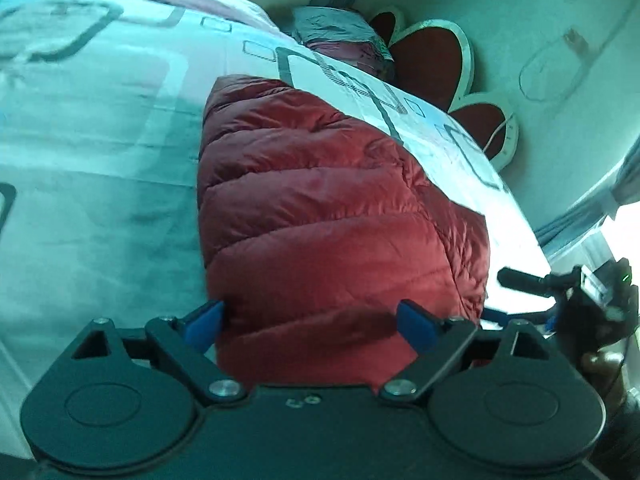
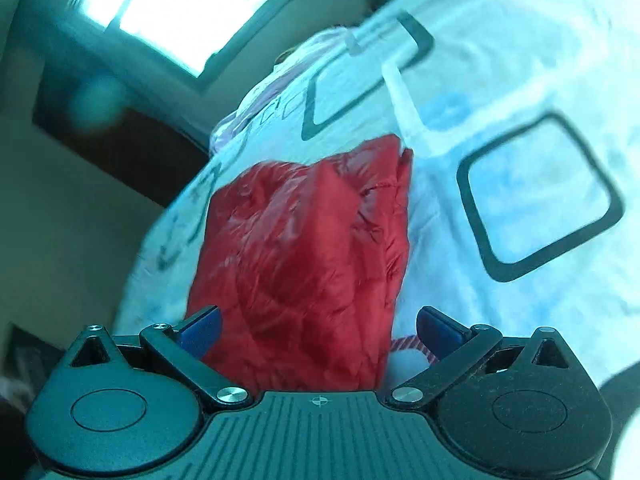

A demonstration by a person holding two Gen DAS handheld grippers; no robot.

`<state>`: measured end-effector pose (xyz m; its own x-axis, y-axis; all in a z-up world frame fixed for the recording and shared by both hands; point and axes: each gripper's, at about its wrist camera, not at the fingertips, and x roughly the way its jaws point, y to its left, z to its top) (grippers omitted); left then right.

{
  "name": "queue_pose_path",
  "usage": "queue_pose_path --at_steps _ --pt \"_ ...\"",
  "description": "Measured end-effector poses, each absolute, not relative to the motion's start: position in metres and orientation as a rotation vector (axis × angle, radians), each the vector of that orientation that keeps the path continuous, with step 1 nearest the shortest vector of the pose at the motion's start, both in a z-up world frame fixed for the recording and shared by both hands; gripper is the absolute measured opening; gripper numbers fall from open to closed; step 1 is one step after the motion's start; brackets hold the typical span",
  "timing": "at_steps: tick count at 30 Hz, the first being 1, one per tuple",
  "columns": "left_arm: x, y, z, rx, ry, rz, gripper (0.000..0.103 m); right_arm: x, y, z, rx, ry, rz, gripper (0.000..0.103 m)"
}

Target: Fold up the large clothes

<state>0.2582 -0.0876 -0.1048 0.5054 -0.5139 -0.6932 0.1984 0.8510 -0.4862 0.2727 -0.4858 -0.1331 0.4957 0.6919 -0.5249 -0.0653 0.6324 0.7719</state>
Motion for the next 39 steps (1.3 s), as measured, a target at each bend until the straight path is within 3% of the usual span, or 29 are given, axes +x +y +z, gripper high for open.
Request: queue_pose_path --at_steps 7,17,20,26,28,32,34,39 --pt "0.271 -0.085 -0.118 -0.394 0.976 -0.433 0.086 0.288 -0.483 -0.162 0.795 1.039 0.576 0.103" --pt "0.277 -0.083 -0.127 -0.431 0.999 -0.416 0.085 0.296 -0.459 -0.155 0.698 1.033 0.65 0.102" --pt "0.273 -0.077 -0.124 -0.443 0.981 -0.398 0.087 0.298 -0.458 -0.153 0.701 1.044 0.664 0.092" --pt "0.281 -0.085 -0.135 -0.491 1.013 -0.429 0.084 0.305 -0.46 -0.152 0.693 1.049 0.69 0.092" --pt "0.283 -0.088 -0.139 -0.5 1.016 -0.435 0.079 0.308 -0.455 -0.152 0.665 1.047 0.707 0.09" --pt "0.281 -0.092 -0.137 -0.466 1.008 -0.456 0.066 0.312 -0.454 -0.153 0.673 1.06 0.745 0.06" --pt "0.279 -0.091 -0.132 -0.453 1.0 -0.471 0.057 0.307 -0.452 -0.15 0.649 1.044 0.765 0.054" --pt "0.272 -0.095 -0.112 -0.385 0.954 -0.502 0.052 0.295 -0.448 -0.13 0.59 0.991 0.796 0.044"
